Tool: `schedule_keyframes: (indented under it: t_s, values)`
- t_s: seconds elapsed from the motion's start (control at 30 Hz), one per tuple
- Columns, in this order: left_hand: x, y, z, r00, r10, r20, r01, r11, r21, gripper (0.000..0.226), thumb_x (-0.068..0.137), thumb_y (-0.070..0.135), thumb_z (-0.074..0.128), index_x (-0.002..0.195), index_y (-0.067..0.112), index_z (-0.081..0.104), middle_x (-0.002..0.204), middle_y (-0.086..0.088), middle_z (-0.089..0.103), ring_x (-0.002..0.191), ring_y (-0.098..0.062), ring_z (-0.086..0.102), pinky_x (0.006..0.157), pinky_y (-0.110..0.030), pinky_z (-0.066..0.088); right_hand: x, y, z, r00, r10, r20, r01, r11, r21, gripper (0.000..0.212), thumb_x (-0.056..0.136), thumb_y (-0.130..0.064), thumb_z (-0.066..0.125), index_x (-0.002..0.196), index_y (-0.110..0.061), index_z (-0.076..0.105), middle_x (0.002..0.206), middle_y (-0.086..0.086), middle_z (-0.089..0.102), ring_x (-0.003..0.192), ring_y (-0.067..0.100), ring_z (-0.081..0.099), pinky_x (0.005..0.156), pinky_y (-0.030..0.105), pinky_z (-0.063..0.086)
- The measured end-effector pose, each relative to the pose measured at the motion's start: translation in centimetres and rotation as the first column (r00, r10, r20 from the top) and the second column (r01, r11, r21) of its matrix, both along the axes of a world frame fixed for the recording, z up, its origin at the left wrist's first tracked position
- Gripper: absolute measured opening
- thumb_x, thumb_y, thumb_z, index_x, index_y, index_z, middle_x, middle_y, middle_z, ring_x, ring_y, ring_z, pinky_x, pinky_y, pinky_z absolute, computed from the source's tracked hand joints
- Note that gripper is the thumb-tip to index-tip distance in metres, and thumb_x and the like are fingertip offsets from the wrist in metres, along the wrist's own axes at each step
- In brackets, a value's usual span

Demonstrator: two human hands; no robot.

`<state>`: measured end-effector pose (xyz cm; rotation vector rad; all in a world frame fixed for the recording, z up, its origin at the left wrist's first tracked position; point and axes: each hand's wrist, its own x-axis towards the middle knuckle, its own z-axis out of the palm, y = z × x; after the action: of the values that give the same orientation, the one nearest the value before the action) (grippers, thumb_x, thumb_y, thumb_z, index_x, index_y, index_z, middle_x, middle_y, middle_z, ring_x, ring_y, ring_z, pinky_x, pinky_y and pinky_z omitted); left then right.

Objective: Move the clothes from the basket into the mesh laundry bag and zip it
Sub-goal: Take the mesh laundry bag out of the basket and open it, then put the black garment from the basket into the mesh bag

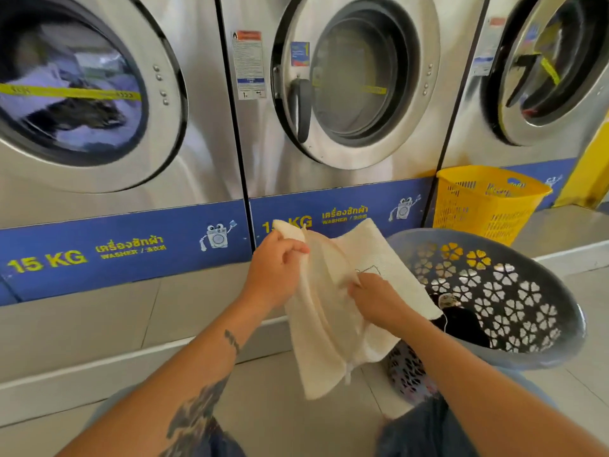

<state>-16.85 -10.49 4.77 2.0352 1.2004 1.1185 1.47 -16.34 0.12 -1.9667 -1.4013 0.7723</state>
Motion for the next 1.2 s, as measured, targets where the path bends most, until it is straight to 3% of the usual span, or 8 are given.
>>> schedule_keyframes:
  t_s: [0.1, 0.2, 0.4, 0.57, 0.73, 0.83, 0.97, 1.2]
  values:
    - [-1.1, 1.3, -1.4, 0.991, -0.072, -0.116, 0.067, 0.997, -0.047, 0.034, 0.090, 0.010, 0.054, 0.123, 0.015, 0.061, 0.119, 0.003, 0.043, 0.107, -0.011, 0.046, 0.084, -0.017, 0.031, -1.6, 0.2, 1.0, 0.917, 0.028, -0.397, -0.027, 1.000, 0.008, 0.030, 0.100, -0.011, 0.042, 0.102, -0.019, 0.070, 0.100, 0.008, 0.075, 0.086, 0.022, 0.071, 0.065, 0.035, 0.058]
    - [-2.5, 2.3, -2.7, 0.972, -0.101, -0.212, 0.081, 0.992, -0.100, 0.050, 0.089, 0.004, 0.049, 0.138, 0.017, 0.046, 0.134, 0.002, 0.036, 0.120, -0.016, 0.043, 0.090, -0.020, 0.031, -3.6, 0.6, -0.1, 0.870, 0.092, -0.484, -0.126, 0.991, -0.039, 0.030, 0.099, -0.009, 0.042, 0.111, -0.018, 0.068, 0.103, 0.004, 0.076, 0.086, 0.017, 0.073, 0.061, 0.030, 0.059]
    - [-6.6, 3.3, -4.2, 0.894, 0.081, -0.441, -0.041, 0.994, 0.099, 0.058, 0.081, -0.008, 0.044, 0.124, 0.026, 0.063, 0.116, 0.005, 0.059, 0.101, -0.022, 0.057, 0.081, -0.034, 0.048, -6.8, 1.6, -2.5, 0.908, 0.157, -0.389, -0.204, 0.975, -0.083, 0.035, 0.097, -0.004, 0.046, 0.104, -0.035, 0.060, 0.102, -0.007, 0.068, 0.091, 0.015, 0.067, 0.061, 0.025, 0.060]
    - [-8.6, 3.5, -4.4, 0.906, 0.106, -0.410, -0.048, 0.988, 0.149, 0.057, 0.076, -0.011, 0.047, 0.120, 0.021, 0.067, 0.109, 0.001, 0.064, 0.093, -0.026, 0.059, 0.078, -0.041, 0.051, -6.7, 2.0, -4.2, 0.975, 0.208, -0.079, -0.218, 0.963, -0.157, 0.058, 0.091, -0.014, 0.065, 0.140, -0.031, 0.040, 0.118, -0.002, 0.059, 0.101, 0.023, 0.062, 0.063, 0.032, 0.064]
    - [-7.4, 3.0, -5.4, 0.929, -0.011, -0.370, 0.038, 0.997, 0.066, 0.060, 0.075, -0.011, 0.050, 0.121, 0.024, 0.067, 0.112, 0.002, 0.065, 0.092, -0.024, 0.060, 0.080, -0.039, 0.053, -4.9, 1.5, -4.1, 0.963, 0.185, 0.195, -0.152, 0.973, -0.175, 0.064, 0.081, -0.004, 0.050, 0.138, -0.030, 0.039, 0.091, -0.004, 0.056, 0.081, 0.023, 0.060, 0.071, 0.043, 0.057]
    - [-5.9, 3.0, -6.0, 0.951, -0.046, -0.305, 0.054, 0.998, 0.020, 0.055, 0.079, -0.008, 0.050, 0.120, 0.024, 0.068, 0.109, 0.003, 0.066, 0.090, -0.020, 0.059, 0.079, -0.037, 0.053, -3.5, 1.3, -3.6, 0.962, 0.166, 0.217, -0.132, 0.978, -0.161, 0.065, 0.081, -0.005, 0.050, 0.138, -0.033, 0.038, 0.087, -0.006, 0.055, 0.073, 0.017, 0.058, 0.058, 0.032, 0.049]
    - [-2.3, 3.4, -5.5, 0.972, -0.064, -0.227, 0.065, 0.998, -0.002, 0.044, 0.087, -0.001, 0.048, 0.117, 0.023, 0.070, 0.114, 0.006, 0.066, 0.094, -0.012, 0.055, 0.080, -0.023, 0.042, -0.2, 0.8, -2.4, 0.950, 0.164, 0.264, -0.139, 0.984, -0.111, 0.060, 0.083, -0.011, 0.048, 0.138, -0.035, 0.042, 0.096, -0.003, 0.063, 0.086, 0.024, 0.062, 0.073, 0.040, 0.056]
    - [6.3, 4.8, -5.6, 0.964, -0.093, -0.251, 0.089, 0.996, -0.026, 0.045, 0.087, 0.002, 0.045, 0.118, 0.024, 0.068, 0.119, 0.002, 0.065, 0.106, -0.024, 0.058, 0.091, -0.041, 0.048, 9.7, 0.5, -0.4, 0.980, 0.047, 0.195, -0.068, 0.992, 0.105, 0.040, 0.091, -0.008, 0.052, 0.127, -0.025, 0.059, 0.097, -0.005, 0.068, 0.082, 0.015, 0.067, 0.082, 0.037, 0.054]
